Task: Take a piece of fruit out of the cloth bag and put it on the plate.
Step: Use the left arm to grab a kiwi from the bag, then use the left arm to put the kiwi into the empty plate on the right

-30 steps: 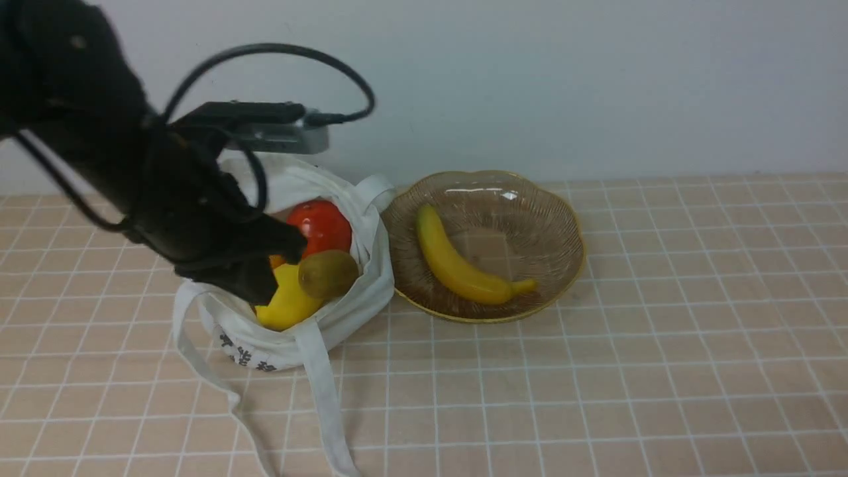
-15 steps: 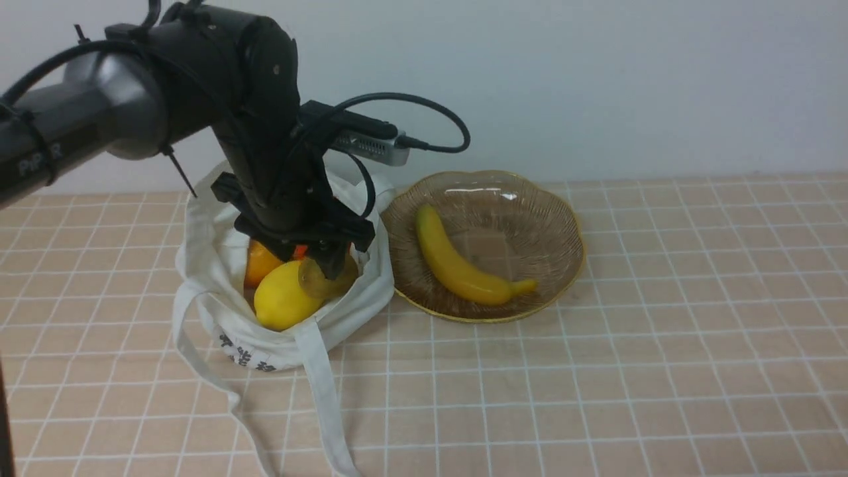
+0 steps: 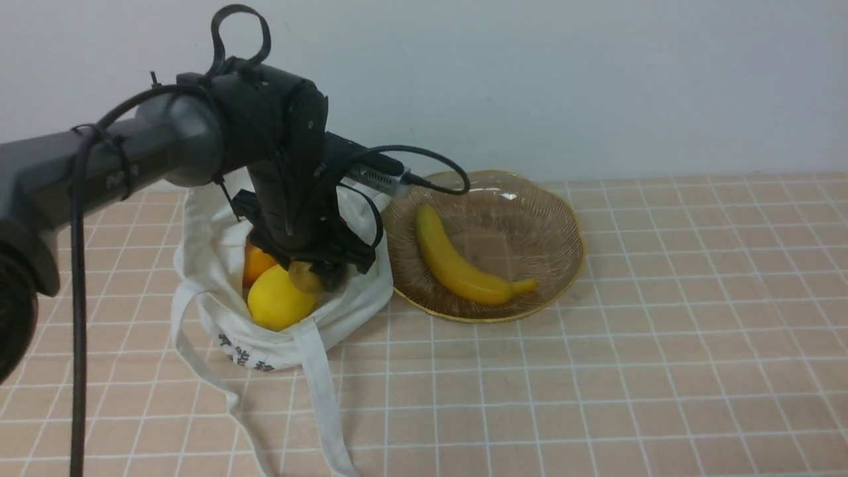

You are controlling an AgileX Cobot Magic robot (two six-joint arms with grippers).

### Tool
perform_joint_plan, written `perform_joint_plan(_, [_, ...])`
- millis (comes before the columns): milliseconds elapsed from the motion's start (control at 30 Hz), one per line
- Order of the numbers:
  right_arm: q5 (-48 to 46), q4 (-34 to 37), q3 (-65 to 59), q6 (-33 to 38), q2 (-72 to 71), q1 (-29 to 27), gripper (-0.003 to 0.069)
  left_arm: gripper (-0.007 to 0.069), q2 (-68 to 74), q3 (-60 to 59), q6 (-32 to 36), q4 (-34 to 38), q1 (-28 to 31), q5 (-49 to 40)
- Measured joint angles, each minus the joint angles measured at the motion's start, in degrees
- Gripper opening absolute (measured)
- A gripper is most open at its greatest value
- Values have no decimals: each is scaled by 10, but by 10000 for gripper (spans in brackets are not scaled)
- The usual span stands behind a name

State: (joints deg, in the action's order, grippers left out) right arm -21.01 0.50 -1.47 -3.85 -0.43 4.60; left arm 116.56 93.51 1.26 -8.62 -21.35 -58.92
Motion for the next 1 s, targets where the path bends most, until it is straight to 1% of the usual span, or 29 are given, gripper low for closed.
perform_joint_plan(100, [0, 0, 0, 0, 0, 0, -13, 392, -9, 31, -5, -34, 0, -47])
perform_joint_plan(200, [0, 0, 0, 0, 0, 0, -13, 392, -30, 96, -31, -63, 0, -100])
perform_joint_plan(300, [0, 0, 0, 0, 0, 0, -13, 392, -46, 158, -69, -54, 0, -112])
perform_joint_plan(333, [0, 0, 0, 0, 0, 0, -13, 392, -51, 181, -87, -30, -1, -114])
perform_joint_plan(367, [0, 0, 0, 0, 0, 0, -13, 392, -51, 184, -88, -26, -1, -114])
perform_joint_plan(433, [0, 0, 0, 0, 0, 0, -13, 392, -51, 198, -95, 42, -11, -94])
perform_joint_plan(467, [0, 0, 0, 0, 0, 0, -13, 392, -43, 198, -95, 77, -20, -68])
perform_joint_plan(500, [0, 0, 0, 0, 0, 0, -13, 392, -42, 198, -95, 83, -22, -58])
perform_joint_plan(533, [0, 0, 0, 0, 0, 0, -13, 392, -33, 198, -95, 104, -29, -42])
perform_joint_plan(567, [0, 0, 0, 0, 0, 0, -13, 392, -9, 199, -95, 140, -45, 9])
perform_joint_plan(700, [0, 0, 0, 0, 0, 0, -13, 392, 56, 199, -95, 168, -79, 89])
perform_joint_plan(933, [0, 0, 0, 0, 0, 0, -13, 395, 128, 199, -95, 169, -100, 146])
perform_joint_plan(1000, [0, 0, 0, 0, 0, 0, -13, 426, 139, 199, -95, 169, -100, 156])
